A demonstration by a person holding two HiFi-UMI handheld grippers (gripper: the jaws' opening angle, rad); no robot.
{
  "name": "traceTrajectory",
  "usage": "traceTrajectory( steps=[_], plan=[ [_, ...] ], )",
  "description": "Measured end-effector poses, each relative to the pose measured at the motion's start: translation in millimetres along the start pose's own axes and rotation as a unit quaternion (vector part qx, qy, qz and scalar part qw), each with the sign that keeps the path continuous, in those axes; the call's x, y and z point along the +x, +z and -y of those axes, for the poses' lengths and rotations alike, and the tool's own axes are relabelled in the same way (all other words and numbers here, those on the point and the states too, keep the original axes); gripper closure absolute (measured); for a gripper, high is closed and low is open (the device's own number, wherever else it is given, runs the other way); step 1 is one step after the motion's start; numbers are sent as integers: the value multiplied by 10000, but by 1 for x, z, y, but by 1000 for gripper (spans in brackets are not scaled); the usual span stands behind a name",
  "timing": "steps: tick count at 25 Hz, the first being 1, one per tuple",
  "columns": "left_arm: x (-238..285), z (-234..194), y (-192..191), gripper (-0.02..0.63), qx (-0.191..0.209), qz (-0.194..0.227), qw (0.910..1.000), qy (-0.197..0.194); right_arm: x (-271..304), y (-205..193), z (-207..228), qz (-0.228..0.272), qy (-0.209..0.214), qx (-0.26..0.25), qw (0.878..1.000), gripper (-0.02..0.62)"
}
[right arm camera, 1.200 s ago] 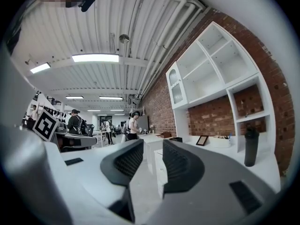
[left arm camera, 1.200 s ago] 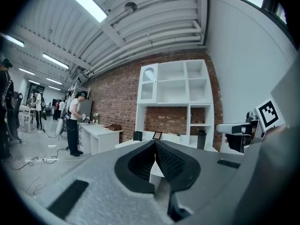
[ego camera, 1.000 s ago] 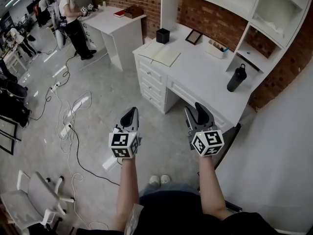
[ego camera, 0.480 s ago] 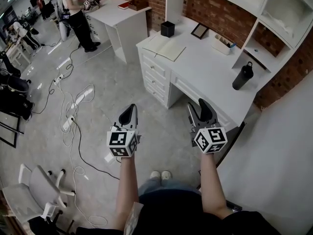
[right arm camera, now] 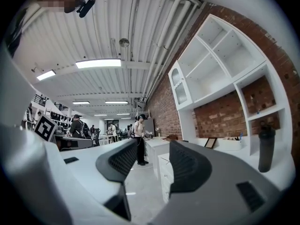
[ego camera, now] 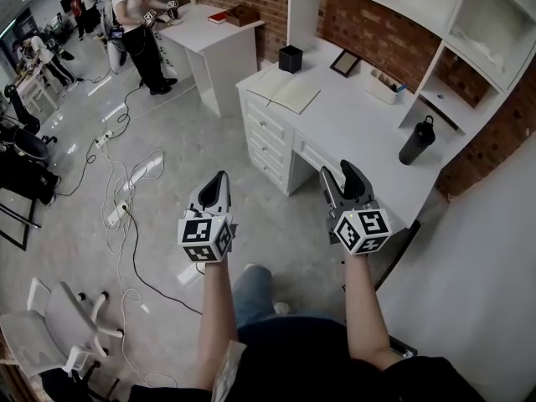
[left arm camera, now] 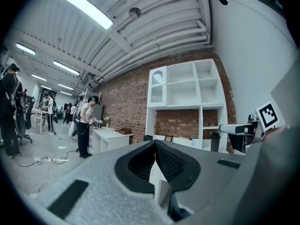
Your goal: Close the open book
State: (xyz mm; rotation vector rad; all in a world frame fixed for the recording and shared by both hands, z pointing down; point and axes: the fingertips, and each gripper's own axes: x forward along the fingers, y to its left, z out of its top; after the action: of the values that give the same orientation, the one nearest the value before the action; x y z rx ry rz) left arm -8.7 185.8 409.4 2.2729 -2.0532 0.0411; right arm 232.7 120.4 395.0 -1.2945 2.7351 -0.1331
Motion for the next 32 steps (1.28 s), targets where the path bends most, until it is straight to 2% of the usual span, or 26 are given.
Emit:
traceTrajectory(
  steps=[8, 13, 17, 21, 24, 32],
  plan=[
    [58, -27, 18, 597, 41, 234, 9997, -4, 55, 9, 19, 116, 51, -143, 9998, 399],
    [109, -68, 33, 597, 151, 380, 9992, -6, 117, 9, 36, 224, -39, -198, 9995, 399],
    [171, -106, 28, 597, 245, 249, 9993, -98, 183, 2, 53, 311, -232, -184, 9991, 399],
    [245, -152, 19, 597, 363, -77, 9988, -309, 262, -19, 71, 126, -449, -112, 9988, 399],
    [305, -183, 20, 597, 334, -135, 9982, -489, 323, -30, 89, 18, -618, -63, 9981, 399],
    [423, -229, 13, 597, 266, -415, 9937, -1011, 425, -49, 127, -211, -1091, 67, 9938, 399]
  ],
)
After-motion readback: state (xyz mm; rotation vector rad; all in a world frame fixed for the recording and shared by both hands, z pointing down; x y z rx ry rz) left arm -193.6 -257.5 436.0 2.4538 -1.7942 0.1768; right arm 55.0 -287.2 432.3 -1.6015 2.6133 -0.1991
